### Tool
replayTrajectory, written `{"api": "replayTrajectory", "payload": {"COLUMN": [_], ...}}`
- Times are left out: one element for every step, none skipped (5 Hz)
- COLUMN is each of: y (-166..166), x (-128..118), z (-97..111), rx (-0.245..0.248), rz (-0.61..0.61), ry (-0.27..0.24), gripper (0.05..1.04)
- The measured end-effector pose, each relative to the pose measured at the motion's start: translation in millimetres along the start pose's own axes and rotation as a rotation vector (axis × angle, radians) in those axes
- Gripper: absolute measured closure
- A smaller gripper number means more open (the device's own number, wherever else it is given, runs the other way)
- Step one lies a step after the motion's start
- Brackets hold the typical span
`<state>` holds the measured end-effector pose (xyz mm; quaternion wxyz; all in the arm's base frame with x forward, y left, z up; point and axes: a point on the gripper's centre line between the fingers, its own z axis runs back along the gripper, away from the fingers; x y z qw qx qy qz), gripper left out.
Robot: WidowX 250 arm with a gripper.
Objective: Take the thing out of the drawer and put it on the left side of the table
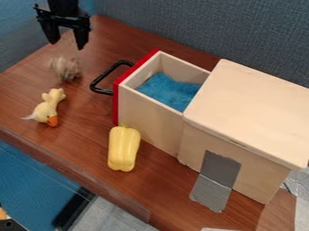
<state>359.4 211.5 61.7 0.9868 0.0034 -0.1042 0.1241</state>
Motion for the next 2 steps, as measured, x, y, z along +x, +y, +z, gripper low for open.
{"api": "replayTrajectory", "payload": {"y": [-2, -7], "x": [1, -1], "z": [27, 46], "rx": [0.013, -0.004], "rz": [-0.018, -0.044], "ry": [-0.009, -0.014], "gripper": [0.084, 0.084]}}
